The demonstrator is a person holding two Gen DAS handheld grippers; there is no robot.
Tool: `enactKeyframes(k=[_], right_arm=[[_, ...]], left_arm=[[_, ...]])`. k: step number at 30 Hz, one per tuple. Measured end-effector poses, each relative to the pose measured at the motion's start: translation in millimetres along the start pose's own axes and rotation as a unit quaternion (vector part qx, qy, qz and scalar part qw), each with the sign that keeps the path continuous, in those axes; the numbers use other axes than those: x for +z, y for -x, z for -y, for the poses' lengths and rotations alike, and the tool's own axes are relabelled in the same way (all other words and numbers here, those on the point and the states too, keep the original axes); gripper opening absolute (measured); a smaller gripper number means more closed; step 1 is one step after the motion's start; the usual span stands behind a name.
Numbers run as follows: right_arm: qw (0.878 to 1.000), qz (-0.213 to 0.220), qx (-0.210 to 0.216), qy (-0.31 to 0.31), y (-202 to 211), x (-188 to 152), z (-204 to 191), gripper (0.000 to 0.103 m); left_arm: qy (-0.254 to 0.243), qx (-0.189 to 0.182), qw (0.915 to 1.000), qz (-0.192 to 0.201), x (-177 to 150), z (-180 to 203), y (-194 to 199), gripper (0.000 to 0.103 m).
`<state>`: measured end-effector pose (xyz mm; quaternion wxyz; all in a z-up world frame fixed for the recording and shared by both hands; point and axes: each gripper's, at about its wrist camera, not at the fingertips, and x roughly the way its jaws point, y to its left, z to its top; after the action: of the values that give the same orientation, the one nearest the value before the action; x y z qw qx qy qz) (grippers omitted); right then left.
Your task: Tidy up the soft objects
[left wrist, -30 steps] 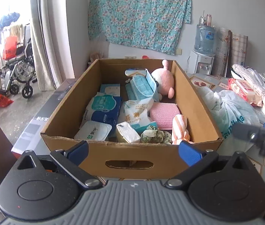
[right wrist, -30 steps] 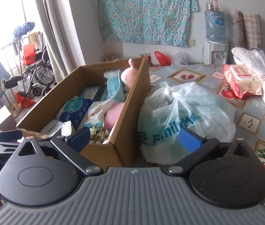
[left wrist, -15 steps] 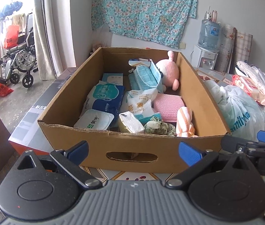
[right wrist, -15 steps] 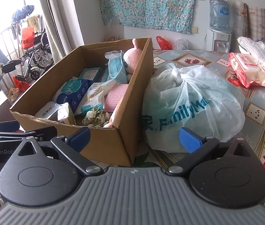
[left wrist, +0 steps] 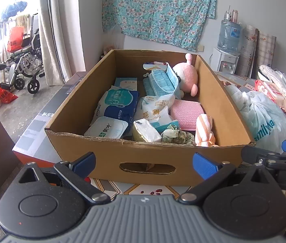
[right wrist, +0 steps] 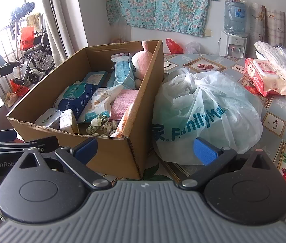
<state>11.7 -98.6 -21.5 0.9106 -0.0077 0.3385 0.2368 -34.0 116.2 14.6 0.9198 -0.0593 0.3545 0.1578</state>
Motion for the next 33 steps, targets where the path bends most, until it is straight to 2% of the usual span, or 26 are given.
enactKeyframes(k=[33], right_arm=[[1.0, -0.006, -0.008, 0.01, -5.0, 4.4, -4.0, 0.102]], left_arm=[[0.004, 0.003, 1.0, -0.007, -0.4, -4.0, -3.9, 0.103]])
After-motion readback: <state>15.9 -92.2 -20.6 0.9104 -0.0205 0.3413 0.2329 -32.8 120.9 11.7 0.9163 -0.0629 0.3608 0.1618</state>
